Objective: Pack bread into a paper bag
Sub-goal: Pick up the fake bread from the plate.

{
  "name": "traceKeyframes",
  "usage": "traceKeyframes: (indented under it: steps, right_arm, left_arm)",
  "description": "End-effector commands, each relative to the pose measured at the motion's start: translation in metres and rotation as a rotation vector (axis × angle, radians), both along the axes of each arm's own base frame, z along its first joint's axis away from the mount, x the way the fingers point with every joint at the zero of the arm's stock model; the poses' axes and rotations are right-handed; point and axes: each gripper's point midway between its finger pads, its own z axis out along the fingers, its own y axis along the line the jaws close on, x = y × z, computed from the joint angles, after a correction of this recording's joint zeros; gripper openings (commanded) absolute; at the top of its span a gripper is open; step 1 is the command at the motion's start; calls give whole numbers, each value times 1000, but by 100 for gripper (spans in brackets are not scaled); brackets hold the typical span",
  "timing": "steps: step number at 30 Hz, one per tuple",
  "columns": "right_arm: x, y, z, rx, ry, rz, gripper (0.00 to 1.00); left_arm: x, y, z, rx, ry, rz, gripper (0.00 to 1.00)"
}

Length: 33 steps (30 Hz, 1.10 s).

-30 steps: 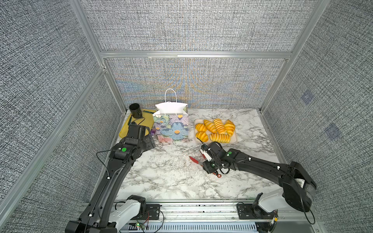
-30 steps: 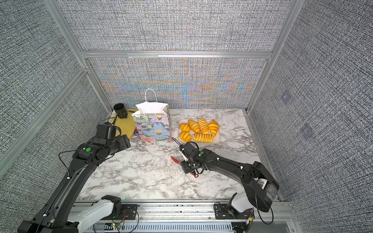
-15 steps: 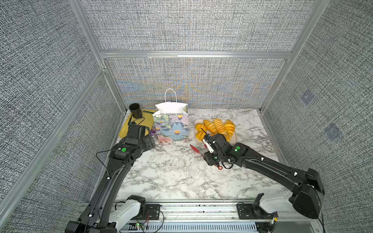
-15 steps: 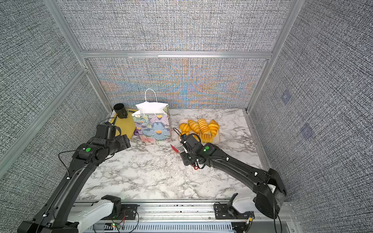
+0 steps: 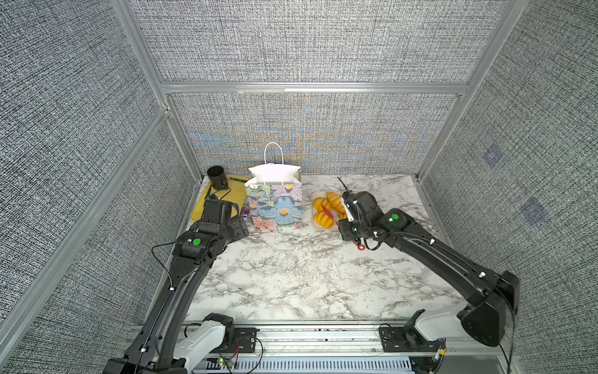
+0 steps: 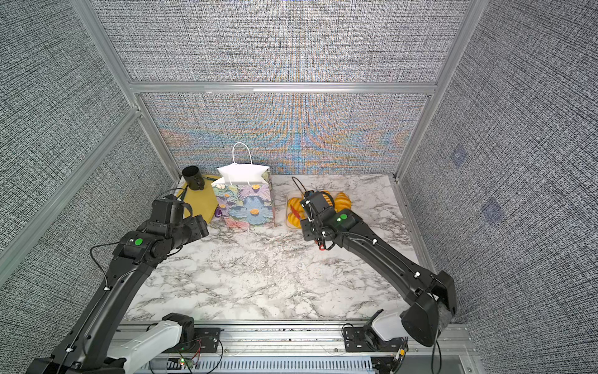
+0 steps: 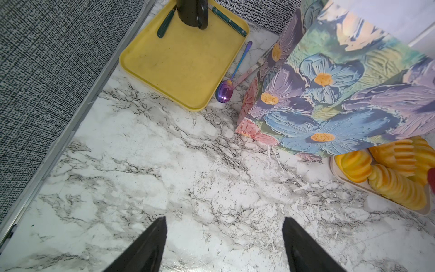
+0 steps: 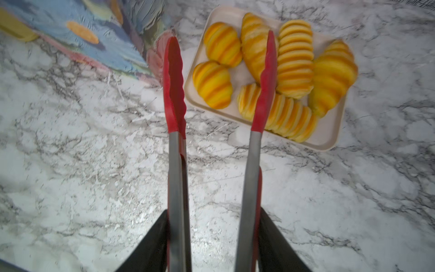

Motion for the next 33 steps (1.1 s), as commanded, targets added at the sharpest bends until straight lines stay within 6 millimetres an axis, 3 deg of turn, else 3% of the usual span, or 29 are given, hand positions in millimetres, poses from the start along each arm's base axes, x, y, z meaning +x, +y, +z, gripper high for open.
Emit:
traceKeyframes:
  steps: [1,9,15,20,33]
  right_arm:
    - [26,1,4,-17,-1,6,55]
    - [86,31,-32,-68,111,60,52]
    - [112,27,-42,-56,165,50,52]
    - [120,29,-54,-55,217,60,52]
    - [113,30,-73,-59,264,83,52]
  left_arm:
    - [1,-1,-1,-5,-3,-1,80]
    - [1,0,3,-7,-18,5,81]
    - [-1,0,2,-15,-12,5,80]
    - [-1,0,0,-14,-8,9,81]
    - [1,-1,0,-16,-3,12,81]
